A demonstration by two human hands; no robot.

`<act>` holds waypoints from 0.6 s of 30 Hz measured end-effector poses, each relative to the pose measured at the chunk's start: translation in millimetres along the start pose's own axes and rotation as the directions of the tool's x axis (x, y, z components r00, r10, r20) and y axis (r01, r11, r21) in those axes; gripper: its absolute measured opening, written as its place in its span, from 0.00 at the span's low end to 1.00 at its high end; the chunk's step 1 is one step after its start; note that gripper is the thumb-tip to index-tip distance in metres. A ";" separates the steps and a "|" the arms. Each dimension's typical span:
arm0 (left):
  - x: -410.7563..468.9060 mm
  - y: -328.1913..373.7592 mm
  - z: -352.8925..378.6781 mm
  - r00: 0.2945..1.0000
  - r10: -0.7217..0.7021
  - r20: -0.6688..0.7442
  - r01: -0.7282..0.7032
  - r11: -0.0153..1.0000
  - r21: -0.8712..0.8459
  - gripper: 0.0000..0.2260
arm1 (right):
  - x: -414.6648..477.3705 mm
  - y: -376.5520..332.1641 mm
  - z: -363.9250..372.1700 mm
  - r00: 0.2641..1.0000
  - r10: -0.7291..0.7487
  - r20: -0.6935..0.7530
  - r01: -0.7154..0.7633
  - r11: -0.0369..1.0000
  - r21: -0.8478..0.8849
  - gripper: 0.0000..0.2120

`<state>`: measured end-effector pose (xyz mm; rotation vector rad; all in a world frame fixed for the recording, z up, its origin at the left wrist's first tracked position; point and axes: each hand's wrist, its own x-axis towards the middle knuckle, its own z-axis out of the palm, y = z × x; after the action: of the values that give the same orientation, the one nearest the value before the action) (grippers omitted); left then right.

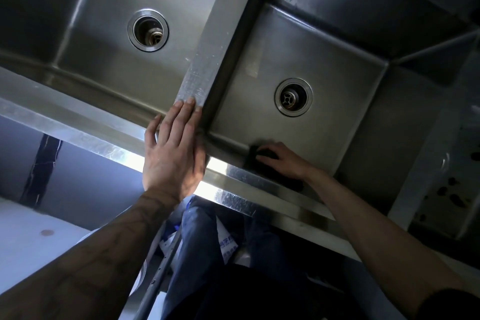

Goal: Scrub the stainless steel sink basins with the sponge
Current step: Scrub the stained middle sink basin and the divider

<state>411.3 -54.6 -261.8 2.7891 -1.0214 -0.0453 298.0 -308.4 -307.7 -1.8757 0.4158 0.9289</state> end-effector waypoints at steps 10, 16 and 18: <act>2.4 4.2 -8.2 1.000 -0.018 0.019 0.017 1.000 0.012 0.27 | -8.9 3.3 2.2 0.998 -0.046 -0.046 0.050 0.995 0.088 0.12; 1.8 3.2 -7.9 0.999 -0.011 0.034 0.011 1.000 0.005 0.29 | -28.3 4.8 7.9 0.981 -0.133 -0.139 0.154 0.977 0.149 0.09; 1.4 2.8 -7.1 0.999 -0.012 0.033 0.013 1.000 -0.004 0.29 | -33.2 6.4 7.8 0.981 -0.142 -0.132 0.164 0.970 0.177 0.09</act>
<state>411.3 -56.5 -254.2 2.8002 -1.0102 -0.0954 269.1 -308.1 -288.6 -1.7673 0.4082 0.6546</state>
